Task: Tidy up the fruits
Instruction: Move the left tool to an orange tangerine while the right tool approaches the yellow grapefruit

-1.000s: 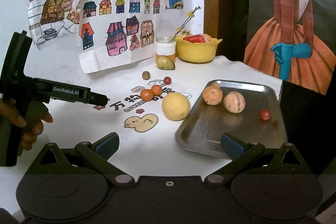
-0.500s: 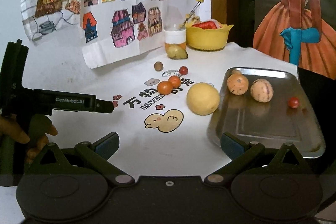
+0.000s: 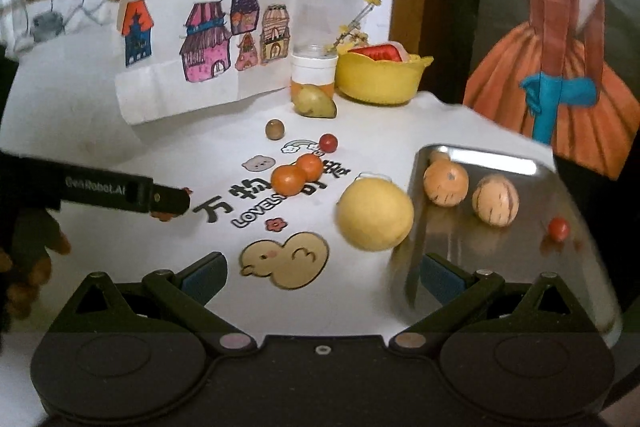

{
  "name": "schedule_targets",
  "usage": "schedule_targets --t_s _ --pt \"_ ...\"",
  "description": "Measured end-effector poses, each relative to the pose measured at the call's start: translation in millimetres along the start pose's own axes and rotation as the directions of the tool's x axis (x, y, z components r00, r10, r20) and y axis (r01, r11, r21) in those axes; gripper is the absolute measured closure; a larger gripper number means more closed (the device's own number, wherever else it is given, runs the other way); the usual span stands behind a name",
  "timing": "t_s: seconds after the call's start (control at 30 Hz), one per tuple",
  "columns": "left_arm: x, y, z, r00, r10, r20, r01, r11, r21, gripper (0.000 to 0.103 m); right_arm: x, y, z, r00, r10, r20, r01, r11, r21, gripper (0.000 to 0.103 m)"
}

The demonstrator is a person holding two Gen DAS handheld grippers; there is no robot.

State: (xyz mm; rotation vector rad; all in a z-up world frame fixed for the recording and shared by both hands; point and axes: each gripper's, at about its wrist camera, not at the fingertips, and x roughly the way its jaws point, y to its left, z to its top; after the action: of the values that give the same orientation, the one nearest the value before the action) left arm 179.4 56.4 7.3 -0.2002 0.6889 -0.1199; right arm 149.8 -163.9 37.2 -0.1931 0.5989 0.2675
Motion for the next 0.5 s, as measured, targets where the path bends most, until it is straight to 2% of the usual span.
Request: schedule_targets --t_s 0.2,0.5 --pt "16.7 -12.5 10.3 0.999 -0.044 0.001 0.043 0.999 0.011 0.0 18.9 -6.1 7.7 1.0 -0.021 -0.007 0.02 0.997 -0.078 0.001" --pt "47.6 -35.5 26.5 0.996 -0.087 0.008 0.087 0.996 0.024 0.0 45.2 -24.3 15.7 1.0 -0.008 -0.012 0.008 0.999 -0.048 0.001"
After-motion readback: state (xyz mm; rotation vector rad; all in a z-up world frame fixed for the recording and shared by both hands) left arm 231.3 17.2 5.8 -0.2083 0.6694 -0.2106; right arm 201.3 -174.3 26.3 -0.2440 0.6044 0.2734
